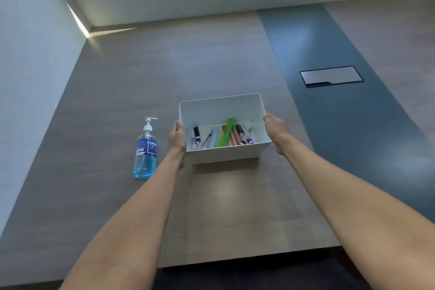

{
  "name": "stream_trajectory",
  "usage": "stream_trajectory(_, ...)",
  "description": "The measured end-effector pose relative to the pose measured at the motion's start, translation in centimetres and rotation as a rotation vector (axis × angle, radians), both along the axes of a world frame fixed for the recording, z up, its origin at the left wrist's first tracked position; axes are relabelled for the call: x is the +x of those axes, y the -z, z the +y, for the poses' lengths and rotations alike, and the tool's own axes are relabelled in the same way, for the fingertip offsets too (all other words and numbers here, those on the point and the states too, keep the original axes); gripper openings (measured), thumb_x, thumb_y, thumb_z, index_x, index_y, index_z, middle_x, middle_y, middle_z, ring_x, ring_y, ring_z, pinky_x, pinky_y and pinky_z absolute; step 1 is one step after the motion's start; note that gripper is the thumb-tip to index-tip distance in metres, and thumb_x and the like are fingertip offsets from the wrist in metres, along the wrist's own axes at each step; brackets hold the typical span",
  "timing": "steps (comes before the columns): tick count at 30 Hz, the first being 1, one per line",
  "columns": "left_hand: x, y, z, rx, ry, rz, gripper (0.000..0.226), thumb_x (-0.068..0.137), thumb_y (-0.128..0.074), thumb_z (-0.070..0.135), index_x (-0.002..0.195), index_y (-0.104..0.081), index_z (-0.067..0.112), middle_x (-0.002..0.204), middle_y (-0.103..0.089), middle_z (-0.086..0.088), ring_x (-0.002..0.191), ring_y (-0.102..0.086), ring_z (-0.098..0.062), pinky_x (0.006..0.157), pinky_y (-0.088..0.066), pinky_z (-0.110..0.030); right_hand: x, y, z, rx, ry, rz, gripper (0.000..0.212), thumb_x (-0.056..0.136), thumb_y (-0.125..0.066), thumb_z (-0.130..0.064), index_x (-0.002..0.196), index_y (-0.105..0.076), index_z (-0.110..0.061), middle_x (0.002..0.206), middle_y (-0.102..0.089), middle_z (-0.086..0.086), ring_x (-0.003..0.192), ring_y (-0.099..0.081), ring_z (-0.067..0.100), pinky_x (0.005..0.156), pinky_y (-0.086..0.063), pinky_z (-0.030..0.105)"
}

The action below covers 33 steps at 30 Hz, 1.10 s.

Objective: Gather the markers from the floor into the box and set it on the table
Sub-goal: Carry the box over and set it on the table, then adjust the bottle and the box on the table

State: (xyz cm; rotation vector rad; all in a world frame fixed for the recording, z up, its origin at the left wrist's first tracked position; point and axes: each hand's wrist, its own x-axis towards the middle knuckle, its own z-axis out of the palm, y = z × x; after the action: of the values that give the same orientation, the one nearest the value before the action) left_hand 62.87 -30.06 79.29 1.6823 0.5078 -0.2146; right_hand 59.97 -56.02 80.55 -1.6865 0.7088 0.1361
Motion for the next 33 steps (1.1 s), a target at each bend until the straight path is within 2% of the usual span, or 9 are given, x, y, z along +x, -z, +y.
stream_trajectory(5, 0.3, -2.7, 1.1, 0.040, 0.055, 0.059, 0.031, 0.095, -0.039, 0.016, 0.064, -0.042, 0.018, 0.069, -0.051, 0.005, 0.064, -0.044, -0.013, 0.062, -0.034, -0.020, -0.1, -1.5, -0.3, -0.213, -0.129, 0.033, 0.044, 0.102, -0.036, -0.023, 0.140, -0.055, -0.012, 0.144, -0.057, 0.010, 0.131, -0.053, 0.030, 0.112, -0.042, 0.041)
stream_trajectory(8, -0.1, -5.2, 3.0, 0.118, 0.023, 0.020, 0.023, 0.092, -0.042, 0.018, 0.070, -0.047, 0.017, 0.069, -0.040, 0.004, 0.068, -0.030, -0.020, 0.065, -0.029, -0.026, 0.0, -3.3, 0.3, -0.439, -0.133, -0.014, 0.045, 0.101, -0.041, -0.031, 0.139, -0.053, -0.009, 0.147, -0.052, 0.016, 0.133, -0.050, 0.035, 0.113, -0.037, 0.045)
stream_trajectory(12, -0.7, -7.3, 7.2, 0.045, -0.127, -0.021, 0.020, 0.092, -0.051, 0.013, 0.096, -0.070, 0.012, 0.091, -0.056, -0.005, 0.079, -0.050, -0.020, 0.082, -0.047, -0.035, 0.8, -6.2, 3.9, -0.612, -0.224, -0.219, 0.045, 0.102, -0.045, -0.029, 0.143, -0.051, -0.010, 0.146, -0.051, 0.014, 0.134, -0.049, 0.033, 0.114, -0.032, 0.043)
stream_trajectory(14, -1.1, -7.7, 9.2, 0.022, -0.171, -0.019, 0.019, 0.091, -0.052, 0.010, 0.079, -0.066, 0.016, 0.076, -0.056, -0.005, 0.052, -0.056, -0.016, 0.063, -0.050, -0.024, 1.3, -7.3, 6.6, -0.623, -0.273, -0.309, 0.041, 0.101, -0.047, -0.025, 0.139, -0.055, -0.010, 0.141, -0.054, 0.014, 0.130, -0.053, 0.032, 0.113, -0.034, 0.043)
stream_trajectory(16, -1.5, -7.6, 11.0, 0.066, -0.202, -0.017, 0.016, 0.091, -0.054, 0.009, 0.080, -0.065, 0.016, 0.072, -0.057, -0.001, 0.036, -0.054, 0.000, 0.040, -0.043, -0.009, 1.6, -7.9, 9.9, -0.596, -0.328, -0.370, 0.039, 0.101, -0.048, -0.023, 0.136, -0.058, -0.010, 0.139, -0.057, 0.013, 0.127, -0.055, 0.032, 0.113, -0.037, 0.044)
stream_trajectory(17, -1.7, -7.4, 11.7, 0.084, -0.215, -0.016, 0.012, 0.091, -0.056, 0.010, 0.089, -0.067, 0.014, 0.077, -0.060, -0.001, 0.041, -0.056, 0.001, 0.038, -0.042, -0.008, 1.7, -8.1, 11.4, -0.585, -0.354, -0.385, 0.038, 0.101, -0.049, -0.023, 0.135, -0.059, -0.010, 0.138, -0.057, 0.013, 0.126, -0.056, 0.031, 0.112, -0.038, 0.044)
stream_trajectory(22, -1.3, -5.0, 14.9, 0.135, -0.201, 0.007, 0.035, 0.090, -0.065, 0.020, 0.122, -0.064, 0.005, 0.119, -0.069, -0.010, 0.090, -0.058, -0.016, 0.081, -0.043, -0.023, 1.8, -7.1, 18.2, -0.571, -0.456, -0.349, 0.036, 0.101, -0.049, -0.022, 0.132, -0.061, -0.008, 0.138, -0.057, 0.012, 0.122, -0.059, 0.033, 0.108, -0.042, 0.041)
stream_trajectory(26, -0.8, -2.0, 16.1, 0.214, -0.140, 0.068, 0.056, 0.084, -0.075, 0.027, 0.132, -0.055, 0.008, 0.136, -0.054, -0.015, 0.115, -0.061, -0.027, 0.099, -0.048, -0.031, 1.6, -5.0, 22.6, -0.591, -0.465, -0.356, 0.034, 0.100, -0.051, -0.020, 0.129, -0.064, -0.006, 0.133, -0.060, 0.013, 0.119, -0.061, 0.034, 0.106, -0.042, 0.042)
stream_trajectory(33, -1.6, 3.3, 15.1, 0.384, 0.030, 0.182, 0.077, 0.070, -0.085, 0.037, 0.131, -0.051, 0.006, 0.136, -0.040, -0.014, 0.119, -0.055, -0.031, 0.105, -0.048, -0.040, 0.9, -2.1, 23.6, -0.613, -0.386, -0.326, 0.038, 0.099, -0.049, -0.011, 0.134, -0.058, -0.001, 0.138, -0.052, 0.017, 0.117, -0.059, 0.037, 0.105, -0.043, 0.044)
